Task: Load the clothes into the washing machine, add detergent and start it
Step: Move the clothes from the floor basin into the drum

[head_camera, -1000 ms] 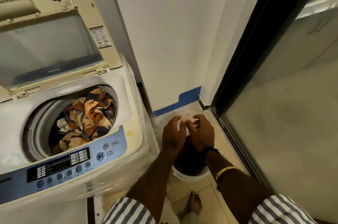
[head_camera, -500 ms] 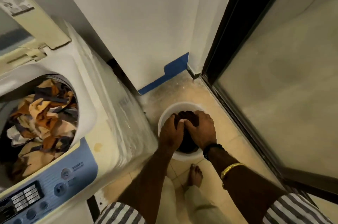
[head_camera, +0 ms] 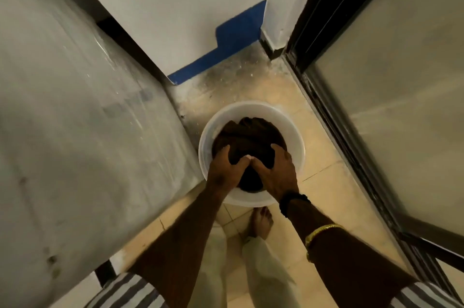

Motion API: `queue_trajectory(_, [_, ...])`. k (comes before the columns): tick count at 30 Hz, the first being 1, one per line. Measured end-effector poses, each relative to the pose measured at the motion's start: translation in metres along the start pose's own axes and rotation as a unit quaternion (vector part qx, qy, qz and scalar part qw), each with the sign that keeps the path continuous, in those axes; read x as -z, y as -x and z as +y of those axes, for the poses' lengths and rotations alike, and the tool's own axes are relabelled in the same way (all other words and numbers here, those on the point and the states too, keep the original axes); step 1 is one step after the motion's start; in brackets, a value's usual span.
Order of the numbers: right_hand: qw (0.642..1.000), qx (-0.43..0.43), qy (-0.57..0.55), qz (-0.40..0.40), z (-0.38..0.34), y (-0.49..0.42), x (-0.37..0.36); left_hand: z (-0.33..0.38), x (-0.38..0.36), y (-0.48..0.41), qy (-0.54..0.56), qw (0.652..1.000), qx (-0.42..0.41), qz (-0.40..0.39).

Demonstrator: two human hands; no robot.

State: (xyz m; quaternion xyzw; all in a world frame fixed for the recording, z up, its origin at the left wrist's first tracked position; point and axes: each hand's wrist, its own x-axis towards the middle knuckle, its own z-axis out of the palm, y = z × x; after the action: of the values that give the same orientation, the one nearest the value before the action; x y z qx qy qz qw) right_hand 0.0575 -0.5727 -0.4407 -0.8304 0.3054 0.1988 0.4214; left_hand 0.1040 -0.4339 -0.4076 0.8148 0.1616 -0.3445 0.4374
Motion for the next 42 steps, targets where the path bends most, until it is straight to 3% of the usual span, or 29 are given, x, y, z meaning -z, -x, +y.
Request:
queue_trajectory(7, [1.000, -0.021, 0.002, -0.007, 0.043, -0.061, -0.040, -0.053, -0.032, -0.075, 0.054, 0.997, 0.056, 0.024])
queue_trajectory(12, [0.999, -0.009, 0.011, 0.041, 0.065, -0.101, -0.050, -0.084, -0.049, -0.119, 0.144, 0.981, 0.109, 0.070])
queue_trajectory(17, [0.998, -0.013, 0.018, 0.058, 0.089, -0.133, -0.062, -0.102, -0.070, -0.148, 0.150, 0.977, 0.120, 0.097])
queue_trajectory(22, [0.996, -0.071, 0.034, 0.042, 0.108, -0.152, -0.088, -0.117, -0.085, -0.165, 0.130, 0.973, 0.128, 0.138])
queue_trajectory(29, [0.972, -0.058, 0.226, 0.031, 0.121, -0.169, -0.100, -0.138, -0.083, -0.199, 0.162, 0.964, 0.200, 0.068])
queue_trajectory(32, [0.991, -0.081, 0.110, -0.001, 0.124, -0.173, -0.109, -0.152, -0.089, -0.209, 0.141, 0.967, 0.205, 0.046])
queue_trajectory(35, [0.996, -0.090, 0.017, 0.017, 0.126, -0.172, -0.119, -0.152, -0.091, -0.208, 0.131, 0.972, 0.190, 0.045])
queue_trajectory(39, [0.981, -0.155, -0.105, 0.049, 0.123, -0.181, -0.121, -0.148, -0.089, -0.217, 0.183, 0.950, 0.249, 0.032])
queue_trajectory(42, [0.974, -0.190, -0.122, 0.024, 0.126, -0.193, -0.114, -0.149, -0.090, -0.222, 0.189, 0.947, 0.259, 0.032])
